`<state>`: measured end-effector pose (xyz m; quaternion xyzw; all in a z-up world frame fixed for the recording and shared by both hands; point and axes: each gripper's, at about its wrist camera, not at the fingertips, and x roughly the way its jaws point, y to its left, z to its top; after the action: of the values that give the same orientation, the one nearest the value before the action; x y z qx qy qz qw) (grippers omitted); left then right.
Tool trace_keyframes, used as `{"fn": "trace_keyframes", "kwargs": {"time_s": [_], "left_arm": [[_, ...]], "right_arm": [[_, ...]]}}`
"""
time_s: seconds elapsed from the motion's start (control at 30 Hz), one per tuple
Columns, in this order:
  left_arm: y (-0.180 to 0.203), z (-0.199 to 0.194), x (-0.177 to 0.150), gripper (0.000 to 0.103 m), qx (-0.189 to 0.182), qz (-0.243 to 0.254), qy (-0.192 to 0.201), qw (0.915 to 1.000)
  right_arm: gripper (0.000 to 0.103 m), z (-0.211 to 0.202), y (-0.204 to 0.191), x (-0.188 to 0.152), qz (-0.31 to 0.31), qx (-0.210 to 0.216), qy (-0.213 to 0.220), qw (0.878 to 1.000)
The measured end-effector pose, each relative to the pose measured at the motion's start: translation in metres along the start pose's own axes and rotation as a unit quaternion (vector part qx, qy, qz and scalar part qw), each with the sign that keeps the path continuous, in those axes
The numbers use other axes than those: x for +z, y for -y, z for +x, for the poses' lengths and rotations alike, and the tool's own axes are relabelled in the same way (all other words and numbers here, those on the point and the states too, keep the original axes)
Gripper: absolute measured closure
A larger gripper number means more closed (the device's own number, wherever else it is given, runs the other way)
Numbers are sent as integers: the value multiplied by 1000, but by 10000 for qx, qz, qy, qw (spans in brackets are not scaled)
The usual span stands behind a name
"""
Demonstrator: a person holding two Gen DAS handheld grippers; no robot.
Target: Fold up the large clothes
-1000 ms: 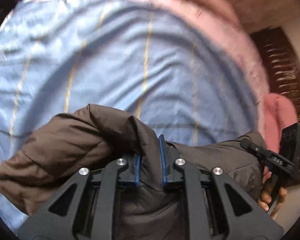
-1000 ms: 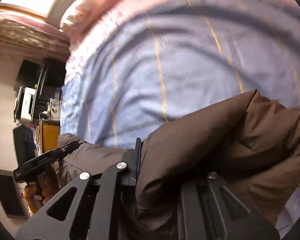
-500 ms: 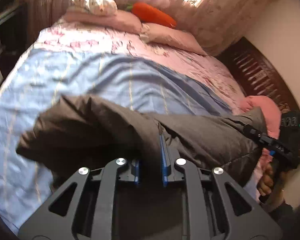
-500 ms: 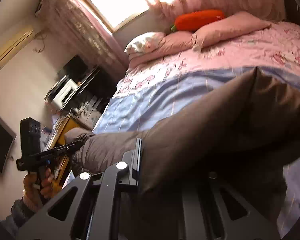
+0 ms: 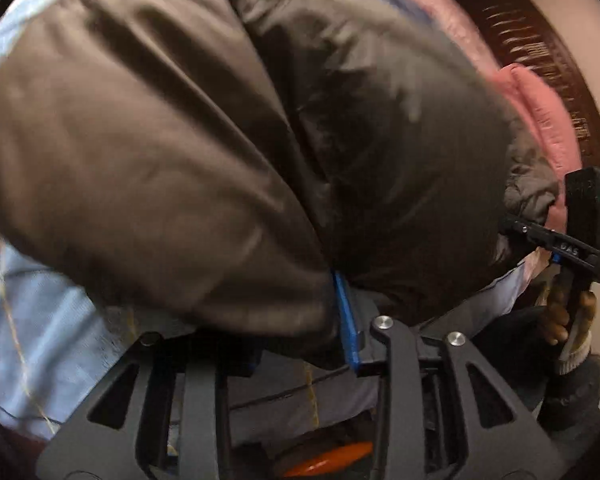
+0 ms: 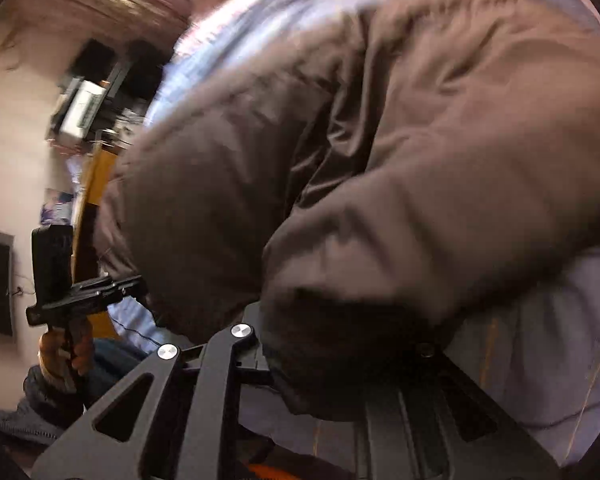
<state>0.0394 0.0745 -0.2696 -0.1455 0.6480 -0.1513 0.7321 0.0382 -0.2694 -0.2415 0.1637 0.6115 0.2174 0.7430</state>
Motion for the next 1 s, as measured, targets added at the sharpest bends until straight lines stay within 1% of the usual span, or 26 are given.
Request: {"fn": "trace_keyframes", "kwargs": {"time_s": [0.03, 0.1, 0.13, 0.2, 0.23, 0.27, 0.3, 0.33, 0.37, 0.4, 0.43, 0.47, 0.5, 0.53, 0.57, 0.6, 0.63, 0.67, 0.7, 0.73, 0.8, 0.83, 0.9, 0.93, 0.97, 1.0], "left_arm": [[-2, 3, 3, 69, -15, -57, -22, 10000], [-2, -3, 7, 68, 8, -59, 78, 10000], [0, -8, 6, 65, 38, -3, 125, 9999], [-1, -23, -7, 46, 188, 132, 203, 9995], [-5, -32, -17, 31, 274, 123, 230, 9993], [-10, -40, -26, 32, 353, 68, 261, 9990], [-18, -52, -35, 35, 487, -23, 325, 9983], [-25, -62, -40, 45, 609, -74, 429, 9972], [-31, -87, -44, 57, 841, -90, 740, 9937], [-32, -103, -44, 60, 994, -74, 973, 9903], [-29, -127, -39, 60, 1163, -47, 1350, 9840], [-22, -148, -30, 60, 1195, 21, 1712, 9780], [-12, -158, -23, 60, 1167, 120, 1892, 9749], [2, -165, -9, 60, 1133, 266, 2077, 9712], [15, -164, 6, 59, 1120, 346, 2234, 9677], [24, -159, 18, 59, 1113, 388, 2278, 9665], [35, -145, 33, 58, 1085, 446, 2206, 9683], [44, -125, 48, 58, 1097, 505, 2050, 9713], [49, -108, 55, 58, 1146, 535, 1921, 9732], [50, -83, 63, 59, 1213, 542, 1671, 9769], [38, -40, 60, 61, 1370, 403, 1197, 9825], [31, -28, 58, 62, 1432, 325, 1008, 9840], [14, -5, 50, 62, 1335, 209, 591, 9891], [10, -2, 46, 62, 1325, 202, 523, 9896], [7, 1, 40, 62, 1356, 228, 462, 9894], [5, 4, 36, 62, 1377, 261, 450, 9891]], "right_arm": [[90, 0, -4, 0, -123, -122, 44, 9998], [86, -6, -6, -1, -140, -108, 179, 9997], [79, -11, -5, -2, -41, -25, 196, 9998], [55, -22, 7, -11, 322, 209, 185, 9991], [31, -33, 17, -21, 584, 138, 264, 9978], [25, -44, 26, -31, 769, -169, 366, 9962], [25, -60, 33, -41, 855, -636, 502, 9930], [25, -72, 34, -45, 869, -854, 680, 9902], [30, -95, 32, -50, 948, -1030, 1167, 9833], [32, -118, 22, -49, 813, -1268, 1640, 9749], [33, -132, 9, -44, 629, -1421, 1926, 9689], [33, -145, -11, -37, 331, -1536, 2261, 9614], [33, -149, -26, -29, 108, -1557, 2402, 9581], [33, -144, -52, -13, -279, -1593, 2388, 9575], [33, -135, -65, -3, -455, -1625, 2305, 9583], [33, -114, -84, 12, -756, -1694, 2118, 9596], [33, -95, -93, 23, -895, -1787, 1927, 9607], [34, -69, -97, 34, -963, -1925, 1590, 9635], [34, -48, -91, 40, -933, -2056, 1272, 9658], [36, -34, -87, 40, -890, -2157, 1106, 9661], [36, -12, -65, 36, -759, -2519, 835, 9612], [37, -2, -45, 27, -632, -2677, 697, 9589], [35, 4, -15, 22, -240, -2504, 485, 9666], [34, 8, 6, 16, 171, -2360, 277, 9712], [28, 10, 15, 11, 343, -2329, 192, 9717], [26, 13, 19, 8, 377, -2381, 133, 9704]]}}
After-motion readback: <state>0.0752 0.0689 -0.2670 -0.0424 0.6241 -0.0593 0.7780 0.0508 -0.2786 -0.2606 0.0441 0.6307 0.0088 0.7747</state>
